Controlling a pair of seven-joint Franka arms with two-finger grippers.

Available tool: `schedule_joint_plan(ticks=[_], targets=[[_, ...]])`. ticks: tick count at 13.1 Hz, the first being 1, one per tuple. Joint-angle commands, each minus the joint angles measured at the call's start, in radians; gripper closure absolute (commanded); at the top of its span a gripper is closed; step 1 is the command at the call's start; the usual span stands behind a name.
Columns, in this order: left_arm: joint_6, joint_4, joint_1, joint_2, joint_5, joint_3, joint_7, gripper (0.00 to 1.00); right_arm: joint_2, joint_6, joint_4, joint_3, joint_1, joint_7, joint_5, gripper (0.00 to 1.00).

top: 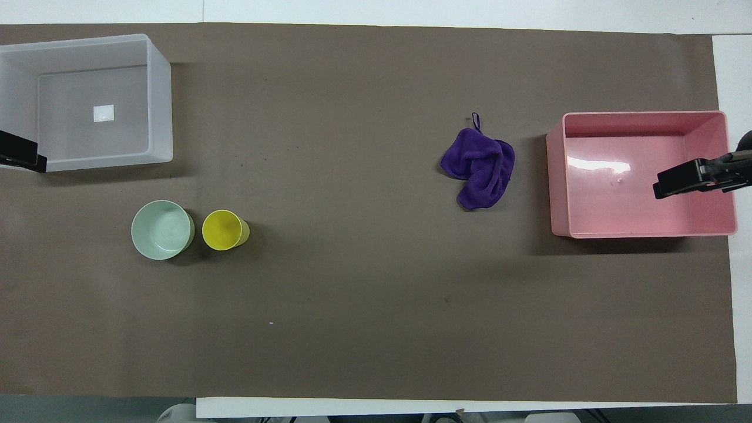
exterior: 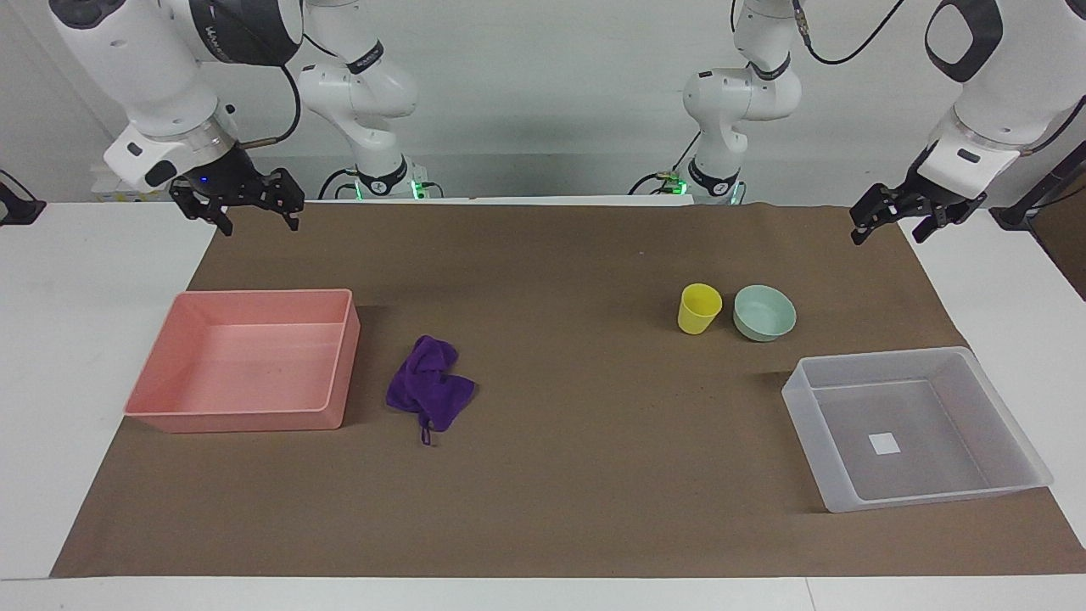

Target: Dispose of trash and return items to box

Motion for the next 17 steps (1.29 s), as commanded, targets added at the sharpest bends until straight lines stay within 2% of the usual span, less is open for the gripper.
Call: schedule_joint_plan(ticks=[1, 4, 6, 7, 9, 10, 14, 15, 16, 17], targets=[[0.003, -0.012, 0.016, -0.015, -0.014, -0.005, 0.022, 0.00, -0.008, 0.000, -0.010, 0.004, -0.014, 0.022, 0.020, 0.00], [-0.002, -0.018, 0.016, -0.016, -0.014, -0.005, 0.022, 0.00, -0.014, 0.023, -0.029, 0.005, 0.001, 0.042, 0.021, 0.02], [0.018, -0.063, 0.016, -0.038, -0.014, -0.005, 0.022, 0.00, 0.039, 0.091, -0.029, 0.013, 0.027, 0.054, 0.038, 0.02], [0.087, -0.145, 0.016, -0.074, -0.014, -0.005, 0.020, 0.00, 0.072, 0.114, -0.024, 0.013, 0.060, 0.062, 0.046, 0.02], [0.388, -0.513, 0.016, -0.218, -0.014, -0.005, 0.002, 0.00, 0.151, 0.227, -0.023, 0.014, 0.130, 0.121, 0.069, 0.01], [0.493, -0.638, 0.018, -0.240, -0.014, -0.005, -0.020, 0.00, 0.184, 0.276, -0.023, 0.014, 0.162, 0.147, 0.089, 0.01], [0.742, -0.843, 0.000, -0.129, -0.014, -0.008, -0.044, 0.01, 0.360, 0.533, -0.065, 0.014, 0.273, 0.201, 0.092, 0.02], [0.820, -0.891, -0.002, -0.107, -0.014, -0.008, -0.070, 0.43, 0.397, 0.606, -0.093, 0.014, 0.287, 0.203, 0.092, 0.02], [0.887, -0.926, -0.010, -0.099, -0.014, -0.008, -0.086, 0.99, 0.426, 0.664, -0.113, 0.014, 0.294, 0.209, 0.090, 0.02], [0.918, -0.924, -0.014, -0.081, -0.014, -0.008, -0.089, 1.00, 0.446, 0.701, -0.131, 0.014, 0.295, 0.209, 0.090, 0.03]])
